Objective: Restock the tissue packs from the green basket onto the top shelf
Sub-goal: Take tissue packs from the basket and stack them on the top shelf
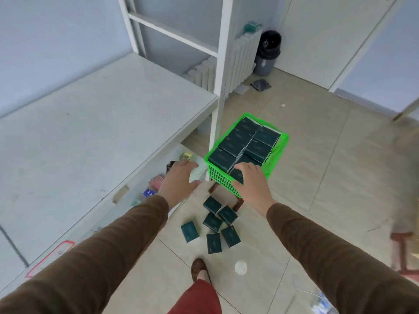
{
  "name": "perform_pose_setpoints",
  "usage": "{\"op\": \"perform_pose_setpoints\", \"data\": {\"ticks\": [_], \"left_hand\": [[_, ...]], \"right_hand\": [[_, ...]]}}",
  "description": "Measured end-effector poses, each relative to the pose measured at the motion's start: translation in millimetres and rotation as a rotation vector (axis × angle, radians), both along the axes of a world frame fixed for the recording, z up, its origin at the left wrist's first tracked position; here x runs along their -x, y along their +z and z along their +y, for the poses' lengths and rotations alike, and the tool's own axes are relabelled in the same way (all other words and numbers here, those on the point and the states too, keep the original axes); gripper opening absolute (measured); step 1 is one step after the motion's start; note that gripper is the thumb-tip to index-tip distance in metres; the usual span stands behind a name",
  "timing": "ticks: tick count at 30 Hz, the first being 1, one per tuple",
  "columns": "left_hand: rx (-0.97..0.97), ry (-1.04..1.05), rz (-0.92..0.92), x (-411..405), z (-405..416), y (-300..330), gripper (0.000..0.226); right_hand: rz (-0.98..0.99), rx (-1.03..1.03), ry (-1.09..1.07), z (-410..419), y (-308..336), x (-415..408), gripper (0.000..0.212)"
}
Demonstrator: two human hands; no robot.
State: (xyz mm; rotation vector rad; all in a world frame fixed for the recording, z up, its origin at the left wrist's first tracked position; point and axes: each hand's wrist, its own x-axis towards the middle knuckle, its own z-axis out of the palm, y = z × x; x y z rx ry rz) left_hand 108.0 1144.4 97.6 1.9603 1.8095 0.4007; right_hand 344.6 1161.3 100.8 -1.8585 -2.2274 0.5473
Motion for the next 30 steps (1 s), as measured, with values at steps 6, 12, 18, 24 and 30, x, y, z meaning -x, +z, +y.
{"op": "perform_pose_setpoints", "data": {"ticks": [6,12,18,24,30], "left_hand": [[0.108,-0.057,-0.034,-83,87,-28,0.052],[0.211,0.000,-0.052,-161,169,-69,0.053],[0.325,0.165,-0.046,-237,255,-123,0.060],[0.409,0.276,0.013,-283,326,-180,0.072],[0.395,0.255,0.196,-306,352,-228,0.101]], "right_hand": [[0.105,0.153,-0.169,70,-33,-82,0.043],[0.221,0.304,-0.273,169,-77,-152,0.043],[0.429,0.575,-0.442,276,-144,-204,0.059],[0.573,0.746,-0.647,350,-207,-220,0.074],[0.644,0.849,-0.800,381,-253,-212,0.084]]}}
